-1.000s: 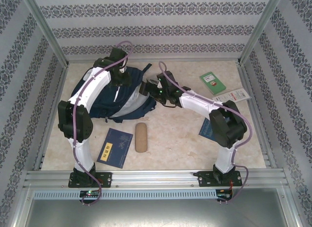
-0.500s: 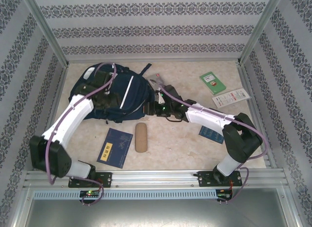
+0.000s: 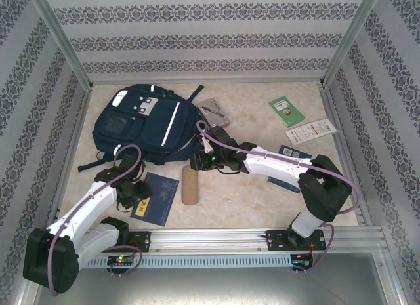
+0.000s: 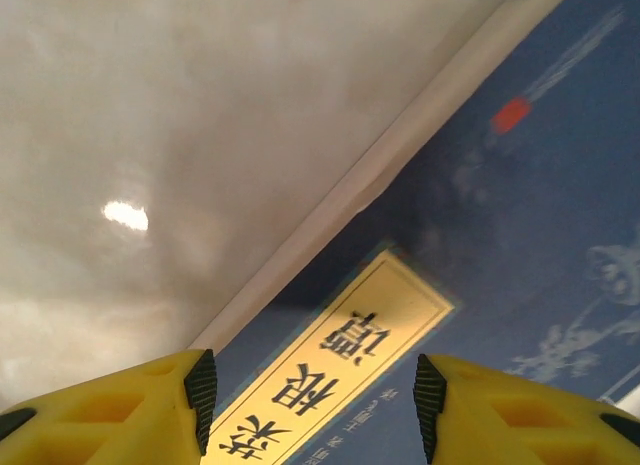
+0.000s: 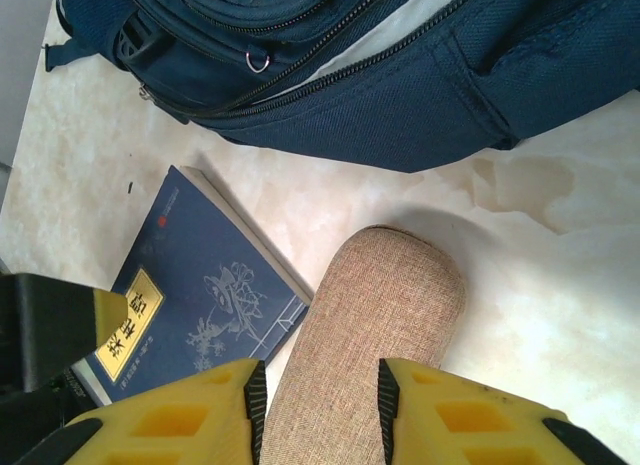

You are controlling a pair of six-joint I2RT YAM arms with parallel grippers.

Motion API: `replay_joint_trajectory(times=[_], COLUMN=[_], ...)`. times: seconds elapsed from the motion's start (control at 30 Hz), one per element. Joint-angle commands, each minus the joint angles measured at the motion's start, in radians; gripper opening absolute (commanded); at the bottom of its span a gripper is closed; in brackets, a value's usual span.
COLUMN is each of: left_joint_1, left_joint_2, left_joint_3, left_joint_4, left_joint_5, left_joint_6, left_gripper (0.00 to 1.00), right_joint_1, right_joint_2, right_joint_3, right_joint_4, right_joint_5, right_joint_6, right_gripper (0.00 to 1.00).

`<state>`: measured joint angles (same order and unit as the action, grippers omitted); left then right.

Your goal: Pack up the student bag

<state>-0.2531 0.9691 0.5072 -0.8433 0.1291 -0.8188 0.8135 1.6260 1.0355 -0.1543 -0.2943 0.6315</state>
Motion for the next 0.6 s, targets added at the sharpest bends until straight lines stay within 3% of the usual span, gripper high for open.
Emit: replay_joint_trajectory(times=[0.0,0.17,0.27,0.4,0.57], left_joint_1=[0.003,0.002,-0.012,-0.054,-0.097], left_joint_2=[-0.002,-0.017,-0.054,-0.066,-0.037], left_joint_3=[-0.061,-0.111,-0.157,-0.171,-0.137], left_joint_4=[0.073,0.164,0.306,0.405,0.390], left_joint_5=[0.046,0.105,0.158,0.123,0.066], left_joint_6=[-0.067,-0.160,-0.299,-0.409,-0.419], left_gripper=[0.54,0.48,0.45,0.44,0.43], right_joint_1=[0.018,0.026,0.034,0.051,0.076], right_joint_2=[0.000,-0.011,-0.008,0.014,0.083], right_joint_3=[0.014,0.012,0.026,0.047,0.095], right_joint_4=[-0.008,-0.007,-0.015,-0.028,-0.026], right_joint_5=[0.026,0.028,0.024,0.027,-0.038], right_joint_6=[-0.007,-0.004,-0.007,-0.010,-0.015], right_gripper=[0.38,0.38,0.38,0.38,0.37])
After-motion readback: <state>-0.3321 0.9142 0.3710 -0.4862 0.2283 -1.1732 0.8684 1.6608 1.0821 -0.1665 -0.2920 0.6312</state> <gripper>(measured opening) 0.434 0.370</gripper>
